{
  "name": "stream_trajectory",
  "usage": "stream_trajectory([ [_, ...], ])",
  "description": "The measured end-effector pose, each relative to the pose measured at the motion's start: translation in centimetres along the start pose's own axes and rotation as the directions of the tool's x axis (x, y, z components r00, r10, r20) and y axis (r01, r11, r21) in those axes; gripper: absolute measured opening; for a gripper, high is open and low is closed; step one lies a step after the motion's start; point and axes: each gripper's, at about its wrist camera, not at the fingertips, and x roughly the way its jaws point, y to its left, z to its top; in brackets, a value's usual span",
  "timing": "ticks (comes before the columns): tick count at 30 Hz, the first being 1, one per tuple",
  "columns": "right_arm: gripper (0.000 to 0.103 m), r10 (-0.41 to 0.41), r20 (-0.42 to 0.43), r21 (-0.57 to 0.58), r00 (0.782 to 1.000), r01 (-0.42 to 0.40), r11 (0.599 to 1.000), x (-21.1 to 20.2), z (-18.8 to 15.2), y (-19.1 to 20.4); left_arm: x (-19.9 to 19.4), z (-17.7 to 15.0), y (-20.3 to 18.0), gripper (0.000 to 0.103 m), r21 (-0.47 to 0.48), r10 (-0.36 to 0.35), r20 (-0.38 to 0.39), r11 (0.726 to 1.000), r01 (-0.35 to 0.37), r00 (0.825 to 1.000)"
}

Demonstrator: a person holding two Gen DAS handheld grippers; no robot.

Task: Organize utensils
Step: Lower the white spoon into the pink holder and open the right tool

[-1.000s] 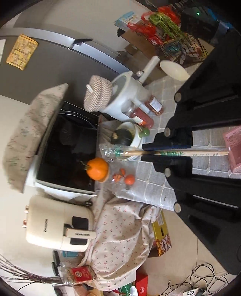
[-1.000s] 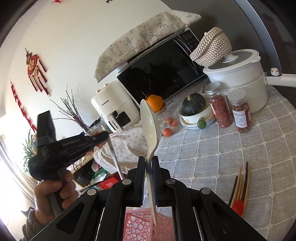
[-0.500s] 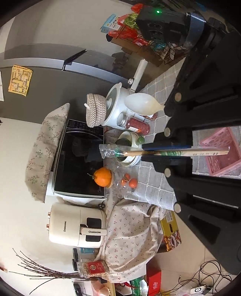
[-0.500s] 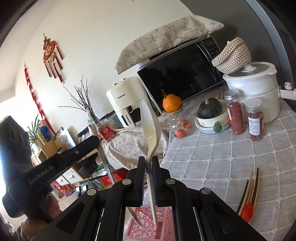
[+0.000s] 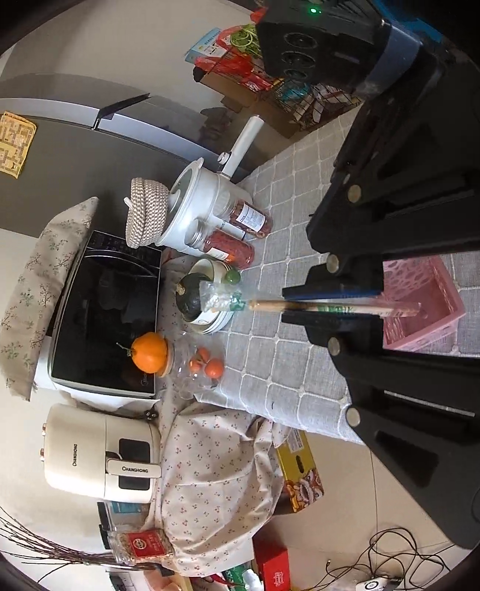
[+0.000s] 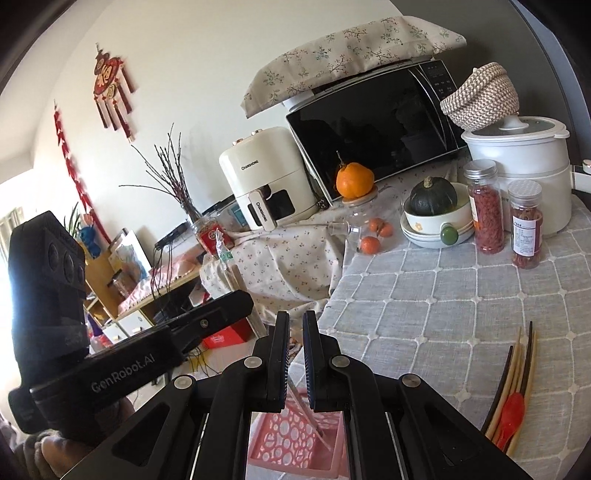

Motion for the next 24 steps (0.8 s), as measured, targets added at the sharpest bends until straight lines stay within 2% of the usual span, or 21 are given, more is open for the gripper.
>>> stream_trajectory([
  [4, 0.01, -0.019, -0.074, 0.066, 0.997, 0.024, 0.998, 0.7, 0.4, -1.7, 0.0, 0.0, 0.5, 0.006, -0.032, -0.03, -0.062, 0.999, 0.028, 0.998],
  [6, 0.025, -0.036, -0.112, 0.128, 0.993, 0.051, 0.991, 1.1, 1.1, -3.6, -0.3, 0.2, 0.9, 0.006, -0.054, -0.041, -0.066, 0.998, 0.037, 0.997],
  [8, 0.052, -0.04, -0.173, 0.195, 0.984, 0.074, 0.978, 1.8, 1.6, -5.7, -0.3, 0.4, 1.1, 0.006, -0.064, -0.046, -0.075, 0.997, 0.041, 0.996],
  [10, 0.053, -0.01, -0.236, 0.282, 0.972, 0.078, 0.956, 3.0, 1.7, -7.9, -0.3, 0.6, 1.2, 0.006, -0.076, -0.045, -0.085, 0.996, 0.039, 0.995],
  [12, 0.054, 0.048, -0.341, 0.333, 0.939, 0.072, 0.94, 5.1, 1.6, -9.5, -0.2, 0.8, 1.4, 0.006, -0.094, -0.062, -0.088, 0.994, 0.053, 0.994],
  [14, 0.053, 0.06, -0.476, 0.31, 0.877, 0.103, 0.945, 8.2, 1.6, -10.1, -0.1, 0.9, 1.4, 0.007, -0.105, -0.071, -0.1, 0.993, 0.06, 0.992],
  [16, 0.053, 0.025, -0.573, 0.217, 0.819, 0.122, 0.968, 11.4, 2.1, -9.7, -0.2, 1.3, 1.3, 0.007, -0.104, -0.079, -0.111, 0.992, 0.068, 0.991],
  [21, 0.053, 0.02, -0.705, 0.089, 0.709, 0.061, 0.994, 18.0, 1.8, -8.1, -2.0, 2.9, 2.0, 0.039, -0.104, -0.083, -0.062, 0.992, 0.076, 0.995],
  [22, 0.053, 0.004, -0.722, 0.068, 0.692, 0.064, 0.996, 19.0, 1.5, -8.0, -2.4, 3.1, 2.2, 0.041, -0.113, -0.085, -0.051, 0.99, 0.078, 0.995],
  [24, 0.053, -0.039, -0.738, 0.031, 0.673, 0.092, 0.995, 20.7, 1.4, -8.4, -2.4, 3.3, 2.6, 0.043, -0.131, -0.072, -0.054, 0.989, 0.064, 0.996],
])
